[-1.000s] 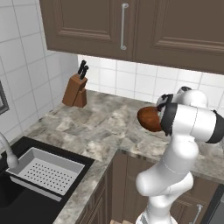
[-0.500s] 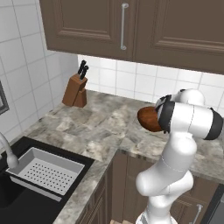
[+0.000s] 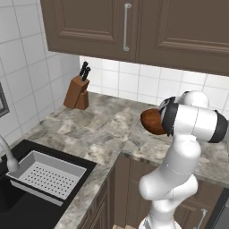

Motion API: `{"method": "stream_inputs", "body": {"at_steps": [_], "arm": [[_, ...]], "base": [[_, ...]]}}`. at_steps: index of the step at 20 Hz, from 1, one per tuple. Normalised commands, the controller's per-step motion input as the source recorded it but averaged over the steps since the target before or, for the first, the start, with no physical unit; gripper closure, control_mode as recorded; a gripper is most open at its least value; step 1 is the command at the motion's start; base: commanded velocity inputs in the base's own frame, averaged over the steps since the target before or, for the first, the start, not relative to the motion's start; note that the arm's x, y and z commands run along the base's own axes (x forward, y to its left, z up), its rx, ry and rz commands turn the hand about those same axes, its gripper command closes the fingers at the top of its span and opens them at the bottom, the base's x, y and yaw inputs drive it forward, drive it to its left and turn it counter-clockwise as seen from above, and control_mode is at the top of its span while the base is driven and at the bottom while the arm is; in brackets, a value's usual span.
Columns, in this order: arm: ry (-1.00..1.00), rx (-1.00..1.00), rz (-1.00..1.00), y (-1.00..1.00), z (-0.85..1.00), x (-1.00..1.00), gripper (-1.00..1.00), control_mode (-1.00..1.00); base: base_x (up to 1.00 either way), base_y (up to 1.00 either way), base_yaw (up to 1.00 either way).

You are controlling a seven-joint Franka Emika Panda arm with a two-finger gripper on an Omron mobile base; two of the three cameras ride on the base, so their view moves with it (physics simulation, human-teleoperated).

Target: Pick the cup and bowl from the counter and place them on the counter next to the sink.

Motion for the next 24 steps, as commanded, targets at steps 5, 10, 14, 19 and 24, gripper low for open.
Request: {"method": "stream_inputs", "body": {"at_steps": [5,10,14,19,24], "arm": [[0.0,0.0,0.0,0.0,0.0,0.0,1.0,-1.0],[0.0,0.0,0.0,0.0,0.0,0.0,1.0,-1.0],[0.01,0.0,0.0,0.03,0.08,0.02,1.0,-1.0],[0.0,0.0,0.0,0.16,0.39,0.0,1.0,-1.0],[0.0,0.01,0.0,0.32,0.42,0.0,1.0,-1.0]], "base": [[0.0,0.0,0.0],[0.0,0.0,0.0],[0.0,0.0,0.0],[0.0,0.0,0.0],[0.0,0.0,0.0]]}}
